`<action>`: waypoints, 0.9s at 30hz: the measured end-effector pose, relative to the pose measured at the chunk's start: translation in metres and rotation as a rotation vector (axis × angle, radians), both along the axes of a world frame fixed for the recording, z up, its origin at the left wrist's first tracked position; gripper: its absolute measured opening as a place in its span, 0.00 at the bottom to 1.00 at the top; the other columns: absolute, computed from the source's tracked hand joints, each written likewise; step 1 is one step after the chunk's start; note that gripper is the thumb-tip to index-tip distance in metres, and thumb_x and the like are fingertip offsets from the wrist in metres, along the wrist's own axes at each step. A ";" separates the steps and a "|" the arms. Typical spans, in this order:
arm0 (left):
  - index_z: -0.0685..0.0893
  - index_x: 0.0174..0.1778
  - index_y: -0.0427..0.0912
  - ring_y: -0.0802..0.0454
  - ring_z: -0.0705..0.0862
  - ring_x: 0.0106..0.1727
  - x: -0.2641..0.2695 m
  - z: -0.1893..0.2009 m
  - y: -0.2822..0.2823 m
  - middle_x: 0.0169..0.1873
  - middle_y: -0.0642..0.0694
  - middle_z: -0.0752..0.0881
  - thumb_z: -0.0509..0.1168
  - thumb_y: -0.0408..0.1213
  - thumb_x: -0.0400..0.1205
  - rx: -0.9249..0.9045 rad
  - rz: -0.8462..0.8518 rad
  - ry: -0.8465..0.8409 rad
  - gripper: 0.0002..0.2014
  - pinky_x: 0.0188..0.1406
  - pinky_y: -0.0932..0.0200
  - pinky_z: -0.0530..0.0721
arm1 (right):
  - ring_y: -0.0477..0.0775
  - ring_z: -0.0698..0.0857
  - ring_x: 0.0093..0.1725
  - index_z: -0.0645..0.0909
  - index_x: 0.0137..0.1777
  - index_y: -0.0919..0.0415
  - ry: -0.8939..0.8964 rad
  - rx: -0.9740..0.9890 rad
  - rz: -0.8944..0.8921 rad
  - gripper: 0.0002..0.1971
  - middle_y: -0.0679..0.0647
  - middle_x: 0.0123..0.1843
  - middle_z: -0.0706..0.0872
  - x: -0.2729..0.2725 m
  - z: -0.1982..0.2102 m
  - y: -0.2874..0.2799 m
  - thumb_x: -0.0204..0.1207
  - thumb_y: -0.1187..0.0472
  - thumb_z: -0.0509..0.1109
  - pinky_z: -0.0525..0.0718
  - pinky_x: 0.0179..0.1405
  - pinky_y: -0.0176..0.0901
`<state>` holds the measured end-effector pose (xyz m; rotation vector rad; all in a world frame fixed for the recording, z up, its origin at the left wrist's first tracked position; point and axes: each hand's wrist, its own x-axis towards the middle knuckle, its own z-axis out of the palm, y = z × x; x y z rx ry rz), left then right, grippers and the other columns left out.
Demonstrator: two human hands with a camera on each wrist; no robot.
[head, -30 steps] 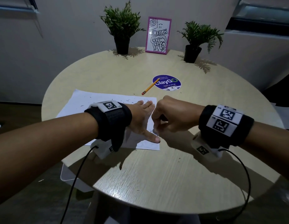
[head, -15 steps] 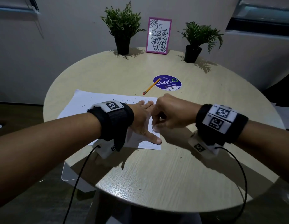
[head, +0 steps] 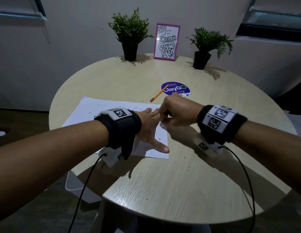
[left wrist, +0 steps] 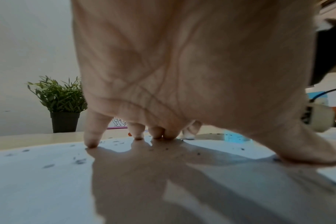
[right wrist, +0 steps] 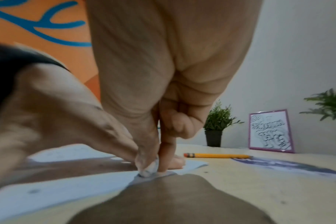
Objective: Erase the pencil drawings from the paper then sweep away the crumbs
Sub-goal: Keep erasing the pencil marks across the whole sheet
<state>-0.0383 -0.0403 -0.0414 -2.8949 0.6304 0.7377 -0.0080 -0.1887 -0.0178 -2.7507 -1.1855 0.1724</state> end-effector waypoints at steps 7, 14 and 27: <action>0.44 0.88 0.55 0.44 0.38 0.88 -0.001 -0.001 0.001 0.88 0.54 0.39 0.64 0.79 0.66 0.000 0.002 0.011 0.60 0.82 0.28 0.52 | 0.36 0.78 0.26 0.91 0.37 0.59 0.007 -0.007 0.053 0.04 0.40 0.27 0.82 -0.023 -0.005 -0.004 0.71 0.61 0.81 0.70 0.28 0.24; 0.40 0.87 0.53 0.45 0.40 0.88 -0.002 0.001 0.002 0.87 0.56 0.42 0.65 0.78 0.66 -0.016 0.001 0.003 0.62 0.82 0.26 0.55 | 0.36 0.79 0.25 0.92 0.40 0.62 0.002 0.016 -0.011 0.03 0.47 0.31 0.88 -0.004 -0.002 0.001 0.70 0.62 0.82 0.72 0.28 0.21; 0.54 0.86 0.56 0.45 0.60 0.83 -0.011 0.011 0.019 0.83 0.57 0.54 0.68 0.68 0.75 -0.152 0.027 0.061 0.47 0.81 0.45 0.61 | 0.59 0.84 0.38 0.89 0.39 0.60 -0.118 -0.117 -0.109 0.02 0.49 0.29 0.77 -0.001 -0.011 0.017 0.70 0.66 0.79 0.76 0.35 0.42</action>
